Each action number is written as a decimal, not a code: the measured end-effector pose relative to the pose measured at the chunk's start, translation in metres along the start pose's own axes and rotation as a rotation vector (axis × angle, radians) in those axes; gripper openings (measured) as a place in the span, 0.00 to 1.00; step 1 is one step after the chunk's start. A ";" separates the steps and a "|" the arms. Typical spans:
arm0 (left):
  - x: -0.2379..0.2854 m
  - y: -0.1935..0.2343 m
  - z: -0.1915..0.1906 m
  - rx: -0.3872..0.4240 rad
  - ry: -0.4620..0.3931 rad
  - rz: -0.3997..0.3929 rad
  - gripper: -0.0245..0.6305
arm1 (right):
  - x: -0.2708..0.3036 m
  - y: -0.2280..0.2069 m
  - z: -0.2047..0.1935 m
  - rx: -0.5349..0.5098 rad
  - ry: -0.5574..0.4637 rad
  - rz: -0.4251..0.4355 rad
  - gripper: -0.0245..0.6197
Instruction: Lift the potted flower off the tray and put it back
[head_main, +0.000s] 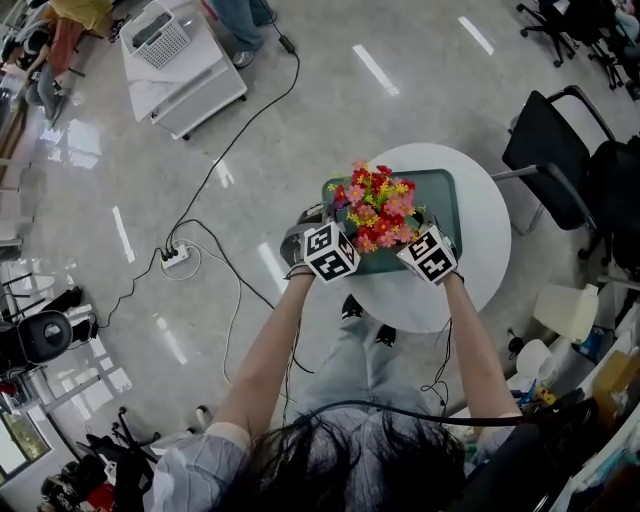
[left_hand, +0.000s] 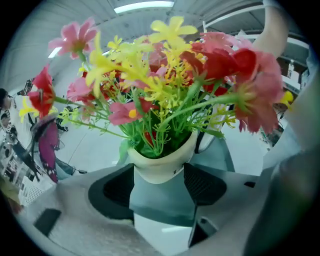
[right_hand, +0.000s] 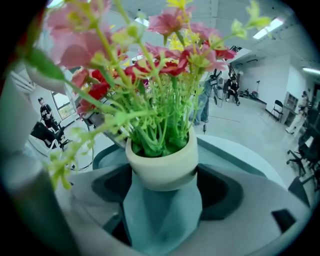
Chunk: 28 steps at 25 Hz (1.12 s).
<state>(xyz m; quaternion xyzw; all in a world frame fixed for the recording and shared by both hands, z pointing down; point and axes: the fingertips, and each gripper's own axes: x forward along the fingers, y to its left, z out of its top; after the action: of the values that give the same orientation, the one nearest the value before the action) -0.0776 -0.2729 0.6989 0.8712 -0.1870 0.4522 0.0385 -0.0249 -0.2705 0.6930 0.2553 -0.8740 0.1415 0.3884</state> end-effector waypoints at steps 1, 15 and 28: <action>0.001 0.001 0.001 0.002 -0.004 0.001 0.50 | 0.000 -0.002 -0.003 0.018 -0.005 -0.002 0.64; -0.017 -0.003 -0.014 -0.147 -0.050 0.027 0.50 | -0.017 -0.011 -0.013 0.167 -0.036 -0.061 0.64; -0.131 -0.055 0.011 -0.378 -0.246 0.184 0.49 | -0.124 0.038 0.017 0.266 -0.289 -0.100 0.64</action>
<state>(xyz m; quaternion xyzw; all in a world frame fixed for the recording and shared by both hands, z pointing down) -0.1179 -0.1867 0.5933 0.8764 -0.3502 0.3012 0.1363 0.0137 -0.2050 0.5868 0.3649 -0.8805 0.1984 0.2285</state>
